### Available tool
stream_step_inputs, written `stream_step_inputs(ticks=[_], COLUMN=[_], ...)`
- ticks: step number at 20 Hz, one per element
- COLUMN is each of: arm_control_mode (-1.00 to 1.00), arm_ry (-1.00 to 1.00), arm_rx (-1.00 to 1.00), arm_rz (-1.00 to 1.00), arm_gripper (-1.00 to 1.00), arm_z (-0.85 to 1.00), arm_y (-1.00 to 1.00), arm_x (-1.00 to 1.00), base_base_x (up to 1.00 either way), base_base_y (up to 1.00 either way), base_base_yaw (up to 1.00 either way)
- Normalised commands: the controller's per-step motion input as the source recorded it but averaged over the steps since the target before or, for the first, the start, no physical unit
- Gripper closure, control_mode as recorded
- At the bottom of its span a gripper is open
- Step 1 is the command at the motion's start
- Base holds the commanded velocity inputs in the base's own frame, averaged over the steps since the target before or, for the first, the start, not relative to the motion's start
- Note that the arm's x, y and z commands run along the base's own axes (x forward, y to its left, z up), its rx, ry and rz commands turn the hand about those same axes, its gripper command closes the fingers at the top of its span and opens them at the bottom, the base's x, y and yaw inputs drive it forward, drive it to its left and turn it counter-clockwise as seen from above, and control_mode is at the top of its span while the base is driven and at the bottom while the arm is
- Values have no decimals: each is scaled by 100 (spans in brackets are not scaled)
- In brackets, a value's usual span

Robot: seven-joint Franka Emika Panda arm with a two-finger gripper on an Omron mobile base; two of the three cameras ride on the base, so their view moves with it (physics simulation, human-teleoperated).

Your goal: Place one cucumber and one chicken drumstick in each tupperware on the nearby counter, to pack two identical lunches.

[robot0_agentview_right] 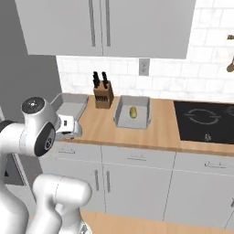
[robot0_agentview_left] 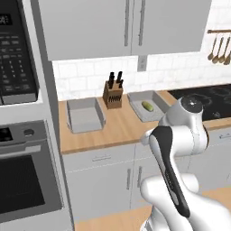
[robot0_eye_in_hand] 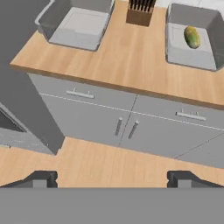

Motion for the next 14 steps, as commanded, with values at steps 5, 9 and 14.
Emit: stream_step_inputs(ticks=[5, 9, 14], arm_control_mode=[100, 100, 100], arm_ry=[0, 0, 0], arm_rx=[0, 0, 0], arm_rz=[0, 0, 0], arm_gripper=[-100, -100, -100], arm_z=[0, 0, 0], arm_y=[0, 0, 0], arm_x=[0, 0, 0], base_base_x=[-100, -100, -83], base_base_y=[36, 92, 100], base_base_yaw=[0, 4, 6])
